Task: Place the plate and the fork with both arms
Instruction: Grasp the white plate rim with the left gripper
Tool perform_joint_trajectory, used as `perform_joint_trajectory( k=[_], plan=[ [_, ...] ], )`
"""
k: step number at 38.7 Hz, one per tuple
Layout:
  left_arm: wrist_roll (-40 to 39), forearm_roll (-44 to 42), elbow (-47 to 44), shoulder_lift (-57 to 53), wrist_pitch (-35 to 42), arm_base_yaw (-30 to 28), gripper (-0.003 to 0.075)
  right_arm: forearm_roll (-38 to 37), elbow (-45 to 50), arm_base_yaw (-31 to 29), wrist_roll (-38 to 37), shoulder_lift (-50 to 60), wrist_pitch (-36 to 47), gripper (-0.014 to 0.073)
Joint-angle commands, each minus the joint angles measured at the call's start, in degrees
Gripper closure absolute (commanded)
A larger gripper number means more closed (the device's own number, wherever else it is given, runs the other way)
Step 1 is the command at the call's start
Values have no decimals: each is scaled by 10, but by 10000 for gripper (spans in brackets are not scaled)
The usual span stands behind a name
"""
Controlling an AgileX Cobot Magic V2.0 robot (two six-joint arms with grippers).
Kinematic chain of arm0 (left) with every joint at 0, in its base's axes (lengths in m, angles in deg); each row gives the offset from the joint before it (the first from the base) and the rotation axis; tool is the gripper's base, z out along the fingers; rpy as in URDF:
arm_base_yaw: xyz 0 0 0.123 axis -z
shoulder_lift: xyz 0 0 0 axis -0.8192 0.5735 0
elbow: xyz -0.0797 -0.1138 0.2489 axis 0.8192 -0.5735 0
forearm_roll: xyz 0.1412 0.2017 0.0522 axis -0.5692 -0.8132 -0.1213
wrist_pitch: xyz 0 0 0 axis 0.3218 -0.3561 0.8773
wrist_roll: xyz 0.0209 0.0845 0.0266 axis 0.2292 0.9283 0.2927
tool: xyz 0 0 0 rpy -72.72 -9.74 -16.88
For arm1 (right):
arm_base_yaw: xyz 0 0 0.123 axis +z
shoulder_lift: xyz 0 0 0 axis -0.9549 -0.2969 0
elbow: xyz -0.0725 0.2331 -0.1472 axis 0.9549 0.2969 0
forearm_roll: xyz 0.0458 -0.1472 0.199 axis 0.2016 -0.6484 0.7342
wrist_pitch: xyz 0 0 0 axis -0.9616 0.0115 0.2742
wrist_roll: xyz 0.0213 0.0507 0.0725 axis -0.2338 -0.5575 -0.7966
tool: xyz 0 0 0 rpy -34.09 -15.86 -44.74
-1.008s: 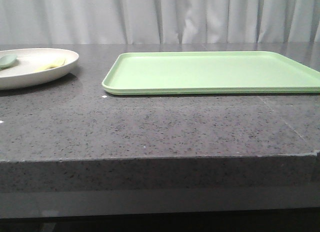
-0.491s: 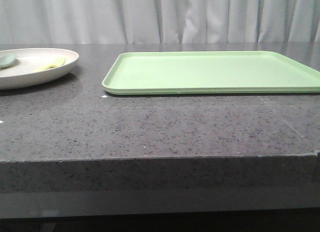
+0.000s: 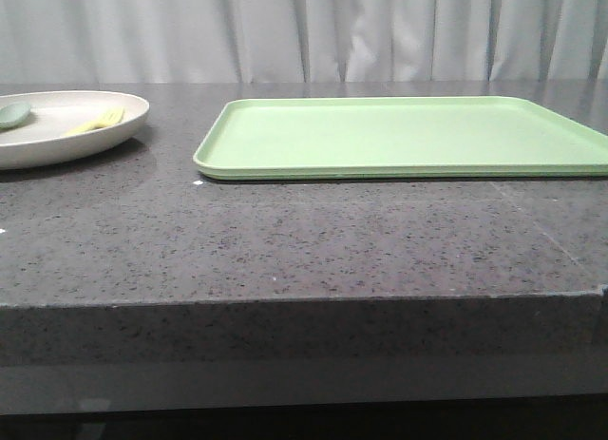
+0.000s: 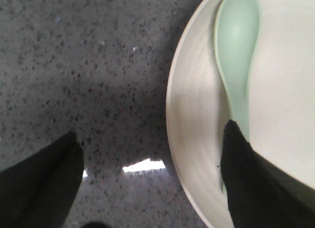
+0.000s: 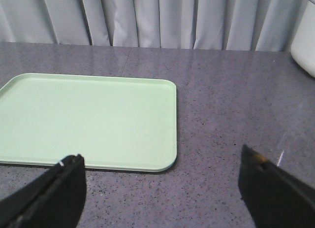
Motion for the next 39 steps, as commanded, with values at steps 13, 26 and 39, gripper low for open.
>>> perform_joint_trajectory(
  k=[13, 26, 39],
  plan=[
    [38, 63, 56, 33, -17, 2, 290, 1, -18, -3, 2, -9, 45, -52],
    [66, 113, 56, 61, -20, 3, 319, 1, -18, -3, 2, -9, 45, -52],
    [69, 113, 56, 61, -19, 3, 658, 1, -18, -3, 2, -9, 45, -52]
  ],
)
